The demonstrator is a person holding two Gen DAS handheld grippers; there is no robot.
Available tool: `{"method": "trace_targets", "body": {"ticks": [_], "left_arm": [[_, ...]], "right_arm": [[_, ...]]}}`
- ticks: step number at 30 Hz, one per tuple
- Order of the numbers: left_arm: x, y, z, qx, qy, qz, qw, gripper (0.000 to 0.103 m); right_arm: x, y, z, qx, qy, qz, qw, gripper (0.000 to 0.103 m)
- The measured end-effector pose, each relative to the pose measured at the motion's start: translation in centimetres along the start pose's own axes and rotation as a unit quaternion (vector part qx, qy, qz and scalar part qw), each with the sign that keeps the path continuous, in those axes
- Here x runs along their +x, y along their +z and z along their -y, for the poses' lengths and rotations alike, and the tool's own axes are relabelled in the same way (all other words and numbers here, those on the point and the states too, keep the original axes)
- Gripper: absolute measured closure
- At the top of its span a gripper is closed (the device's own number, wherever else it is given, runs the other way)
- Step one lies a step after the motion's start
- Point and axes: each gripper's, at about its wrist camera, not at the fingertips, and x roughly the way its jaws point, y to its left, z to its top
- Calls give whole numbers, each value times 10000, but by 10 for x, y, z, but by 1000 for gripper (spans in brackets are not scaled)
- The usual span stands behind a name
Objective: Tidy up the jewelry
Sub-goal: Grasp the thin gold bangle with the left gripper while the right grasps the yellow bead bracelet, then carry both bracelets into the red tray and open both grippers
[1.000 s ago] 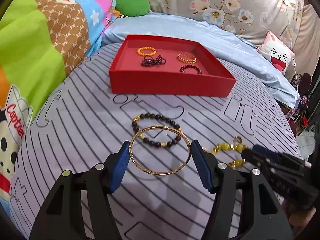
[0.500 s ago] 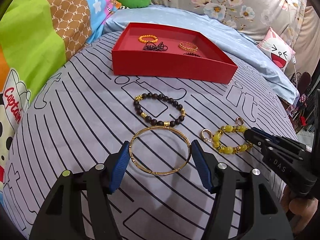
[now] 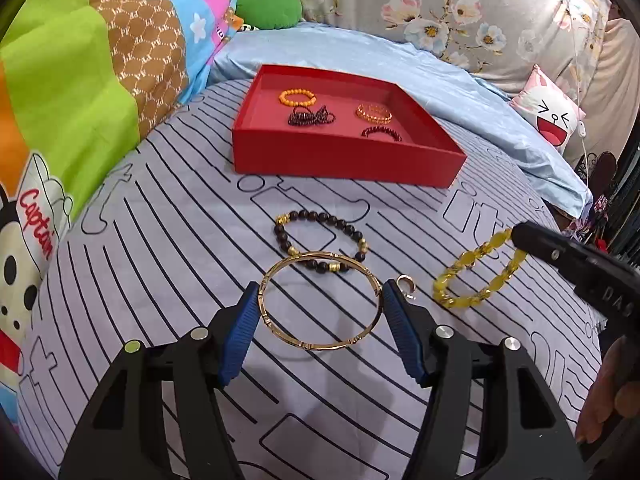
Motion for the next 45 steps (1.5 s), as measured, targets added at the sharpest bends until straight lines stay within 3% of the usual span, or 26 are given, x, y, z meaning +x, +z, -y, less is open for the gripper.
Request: {"method": "trace_targets", "body": {"ticks": [14,23,33,45], "left_arm": [[-13,61,0,262,-87,354,9990,44],[17,114,0,356,-120,470,9982,44],[71,149,2,333,-141,351,9987,44],[122,148,-4,438,-13,-14,9990,44]], "right_arm": [[-18,67,-4,-303,34,455,9985,94],[9,123,-6,-386,51,567,9976,94],[76,153,-4,-223,276,252,9991,94],[139,142,2,17,491,-302,9983,94]]}}
